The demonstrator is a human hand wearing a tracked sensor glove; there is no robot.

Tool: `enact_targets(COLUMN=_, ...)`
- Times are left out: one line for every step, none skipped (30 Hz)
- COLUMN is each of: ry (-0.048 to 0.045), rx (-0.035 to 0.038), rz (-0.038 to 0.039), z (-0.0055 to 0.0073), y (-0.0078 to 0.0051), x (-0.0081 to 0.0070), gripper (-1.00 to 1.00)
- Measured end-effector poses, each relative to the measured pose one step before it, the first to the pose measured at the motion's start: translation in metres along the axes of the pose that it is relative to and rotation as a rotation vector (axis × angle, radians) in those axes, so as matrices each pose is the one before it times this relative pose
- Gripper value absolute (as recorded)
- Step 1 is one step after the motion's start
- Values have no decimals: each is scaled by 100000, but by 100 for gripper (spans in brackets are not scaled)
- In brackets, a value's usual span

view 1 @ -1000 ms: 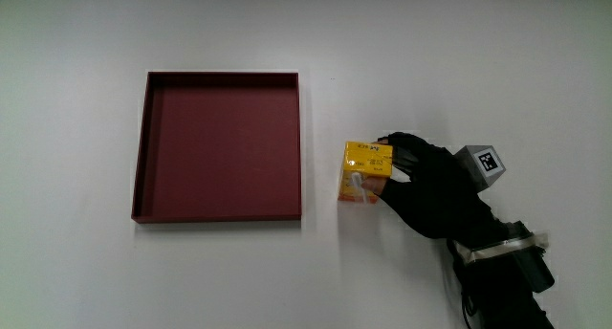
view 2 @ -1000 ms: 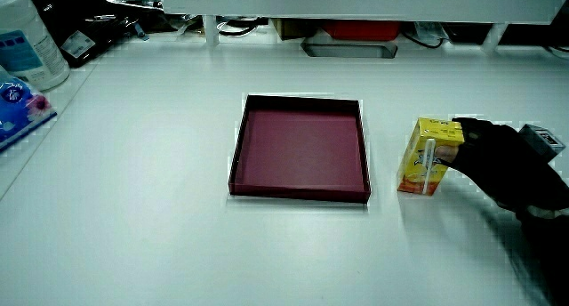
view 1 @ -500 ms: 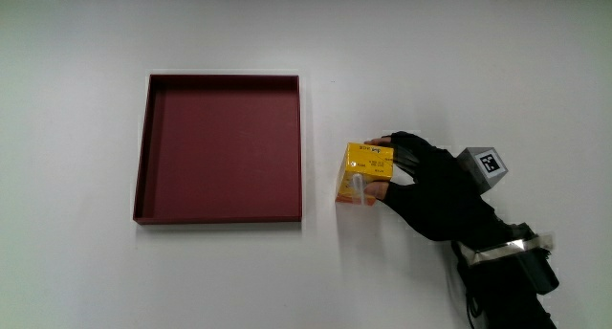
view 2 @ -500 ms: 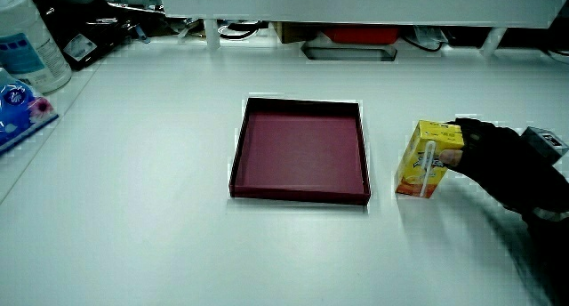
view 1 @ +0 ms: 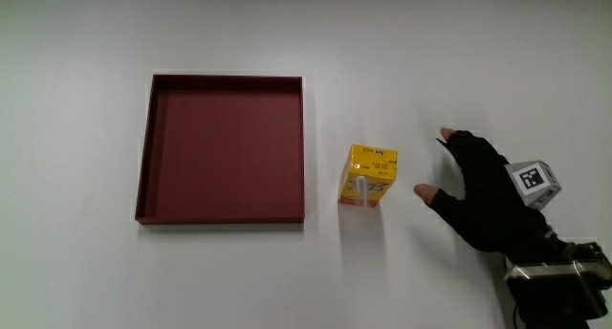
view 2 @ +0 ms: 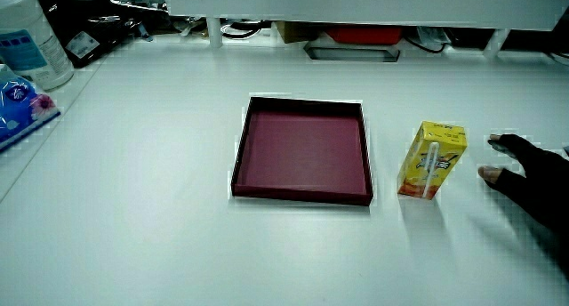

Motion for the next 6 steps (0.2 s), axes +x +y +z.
enact_targets(ry=-6972, rx=1861, rz=-1850, z=48, y=-169, x=480, gripper=100)
enact_targets(ry=-6381, rx=3587, rz=-3017, z=-154, y=-135, x=405, gripper=100)
enact_targets(ry=-6381, rx=3587, rz=-3017, z=-175, y=-128, x=399, gripper=100)
enact_targets(ry=-6381, rx=3587, rz=-3017, z=-195, y=-123, x=391, gripper=100)
enact_targets(ry=-6381, rx=3587, rz=-3017, z=-216, y=-119, x=381, gripper=100)
enact_targets(ry=-6381, rx=3587, rz=-3017, z=-235, y=-115, x=370, gripper=100)
